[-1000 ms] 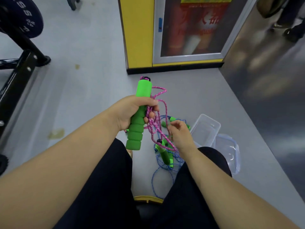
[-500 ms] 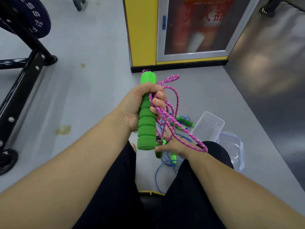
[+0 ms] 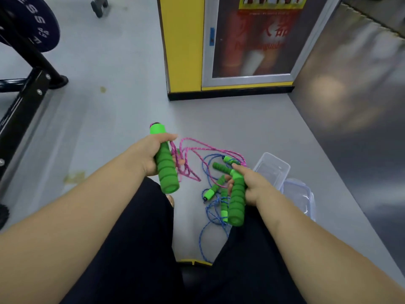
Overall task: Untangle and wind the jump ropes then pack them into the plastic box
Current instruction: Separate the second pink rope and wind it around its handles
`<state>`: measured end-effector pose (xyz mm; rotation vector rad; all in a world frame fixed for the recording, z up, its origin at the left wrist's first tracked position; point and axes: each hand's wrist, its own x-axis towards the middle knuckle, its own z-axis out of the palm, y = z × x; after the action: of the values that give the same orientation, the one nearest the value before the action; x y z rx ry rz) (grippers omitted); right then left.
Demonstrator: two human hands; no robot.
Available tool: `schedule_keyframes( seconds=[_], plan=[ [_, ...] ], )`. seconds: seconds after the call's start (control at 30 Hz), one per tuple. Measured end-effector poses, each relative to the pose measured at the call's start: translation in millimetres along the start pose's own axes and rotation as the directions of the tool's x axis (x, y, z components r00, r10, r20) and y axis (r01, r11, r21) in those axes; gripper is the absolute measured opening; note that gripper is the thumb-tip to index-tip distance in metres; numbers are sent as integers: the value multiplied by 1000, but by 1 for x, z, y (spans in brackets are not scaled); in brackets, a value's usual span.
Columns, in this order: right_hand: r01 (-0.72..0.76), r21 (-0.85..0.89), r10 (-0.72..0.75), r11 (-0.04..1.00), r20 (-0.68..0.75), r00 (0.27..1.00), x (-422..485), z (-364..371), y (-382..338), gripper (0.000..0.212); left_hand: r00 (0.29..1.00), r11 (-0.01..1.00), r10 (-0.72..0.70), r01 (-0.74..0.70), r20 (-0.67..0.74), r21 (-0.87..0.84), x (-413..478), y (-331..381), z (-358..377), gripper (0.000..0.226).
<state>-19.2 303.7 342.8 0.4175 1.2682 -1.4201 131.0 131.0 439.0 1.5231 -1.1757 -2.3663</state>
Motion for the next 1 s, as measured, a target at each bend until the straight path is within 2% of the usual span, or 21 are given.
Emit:
schedule_keyframes(
  seconds=[0.13,0.23,0.3,0.33,0.4,0.47,0.53,0.63,0.7,0.77,0.87,1.0],
  plan=[
    [4,41,-6,999,62,998,-10,7,-10,27,998,999,-8,11,-56,49,6,-9,4,22],
    [24,78,-32,997,105,994,-19,20,-27,26,1000,997,-15,16,-18,72,8,-10,7,21],
    [-33,123,19,992,111,994,-26,28,-31,29,1000,999,-4,3,21,38,9,-9,9,19],
    [-79,82,70,993,109,992,-29,30,-27,32,1000,1000,1,-1,29,4,9,-8,10,19],
    [-147,-121,157,982,78,985,-32,31,-11,30,1000,998,-5,6,21,-69,9,-6,10,24],
    [-164,-287,192,944,74,979,-36,35,0,27,1000,996,-6,7,12,-90,7,-5,9,27],
    [-39,-314,88,949,144,986,-42,41,-10,27,999,995,0,3,37,-96,4,-4,7,24],
    [272,-228,-228,935,200,953,-56,52,-49,34,993,987,56,-40,103,-156,-3,3,6,14],
    [402,-115,-377,908,189,907,-66,56,-76,33,982,982,145,-128,124,-138,-8,14,9,15],
    [466,-25,-453,884,196,870,-72,59,-100,25,957,966,249,-234,149,-112,-15,27,15,15],
    [432,-76,-402,899,251,881,-79,70,-112,28,925,950,311,-305,220,-60,-22,39,34,21],
    [385,-304,-310,871,266,913,-70,87,-71,41,913,935,259,-319,315,156,-28,25,61,17]
  ],
)
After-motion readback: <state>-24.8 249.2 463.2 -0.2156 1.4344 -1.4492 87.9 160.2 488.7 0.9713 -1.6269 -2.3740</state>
